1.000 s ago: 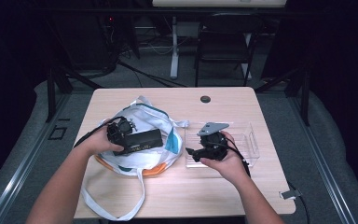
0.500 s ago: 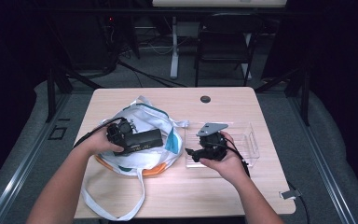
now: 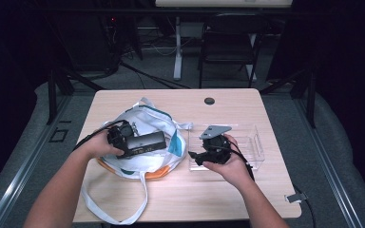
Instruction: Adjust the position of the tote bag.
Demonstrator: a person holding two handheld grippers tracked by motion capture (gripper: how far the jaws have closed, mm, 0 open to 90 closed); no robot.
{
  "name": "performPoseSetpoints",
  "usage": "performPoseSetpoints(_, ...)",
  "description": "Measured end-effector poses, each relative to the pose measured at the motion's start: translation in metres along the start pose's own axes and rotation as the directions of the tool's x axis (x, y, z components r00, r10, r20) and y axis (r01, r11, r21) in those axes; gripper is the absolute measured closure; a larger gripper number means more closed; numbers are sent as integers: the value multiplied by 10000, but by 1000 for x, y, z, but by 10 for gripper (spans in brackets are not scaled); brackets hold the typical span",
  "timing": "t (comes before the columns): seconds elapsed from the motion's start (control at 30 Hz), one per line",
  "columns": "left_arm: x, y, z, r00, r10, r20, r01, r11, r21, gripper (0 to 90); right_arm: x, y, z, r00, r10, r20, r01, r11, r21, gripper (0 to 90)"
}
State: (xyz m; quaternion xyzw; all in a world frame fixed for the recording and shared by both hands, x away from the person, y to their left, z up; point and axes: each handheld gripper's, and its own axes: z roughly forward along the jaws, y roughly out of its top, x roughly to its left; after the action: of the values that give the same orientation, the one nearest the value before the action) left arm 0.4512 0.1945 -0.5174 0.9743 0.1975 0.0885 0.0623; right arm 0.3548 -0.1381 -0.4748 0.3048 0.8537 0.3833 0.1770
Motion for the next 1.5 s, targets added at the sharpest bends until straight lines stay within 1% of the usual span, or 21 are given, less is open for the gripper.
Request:
performPoseSetpoints(0.13, -2, 0, -2, 10000, 68, -16, -68, 9999, -98, 394, 0, 0, 0, 10000, -30, 3, 30, 10000, 41, 256)
performPoseSetpoints(0.17, -2, 0, -2, 9999, 125, 15, -125, 9999, -74, 399, 0, 0, 0, 10000, 34, 24, -34, 10000, 10, 256)
performPoseSetpoints(0.27, -3, -1, -4, 9999, 124, -36, -125, 9998, -176, 407, 0, 0, -1, 10000, 15, 33, -15, 10000, 2, 256)
performPoseSetpoints(0.3, -3, -1, -5, 9999, 158, 5, -157, 9998, -108, 408, 0, 0, -1, 10000, 0, 25, 0, 10000, 29, 256)
performPoseSetpoints(0.57, -4, -2, -8, 9997, 234, 38, -233, 9994, -251, 417, 0, 0, 0, 10000, 53, -25, -53, 10000, 31, 256)
performPoseSetpoints(0.77, -4, -3, -13, 9992, 378, -136, -381, 9991, -193, 424, -1, -1, 0, 10000, 58, -39, -58, 10000, 50, 256)
performPoseSetpoints(0.9, -4, -3, -18, 9993, 346, -162, -350, 9991, -254, 426, -1, -1, 0, 10000, 58, -38, -58, 10000, 46, 256)
performPoseSetpoints(0.93, -4, -3, -19, 9992, 334, -235, -340, 9991, -260, 427, -1, -1, 0, 10000, 55, -41, -55, 10000, 49, 255)
performPoseSetpoints(1.03, -3, -5, -24, 9996, 217, -206, -225, 9989, -418, 429, -1, -1, 0, 10000, 74, -43, -74, 10000, 43, 256)
performPoseSetpoints(1.17, -3, -9, -30, 9995, 108, -282, -124, 9983, -577, 432, -1, -1, 0, 10000, 85, -31, -85, 10000, 29, 256)
performPoseSetpoints(1.23, -3, -10, -34, 9991, 30, -425, -58, 9979, -653, 433, -1, -1, 0, 10000, 80, -39, -80, 10000, 35, 256)
performPoseSetpoints(1.5, -3, -15, -48, 9989, -5, -463, -36, 9962, -874, 433, -2, -1, 0, 10000, 80, 4, -80, 10000, 41, 256)
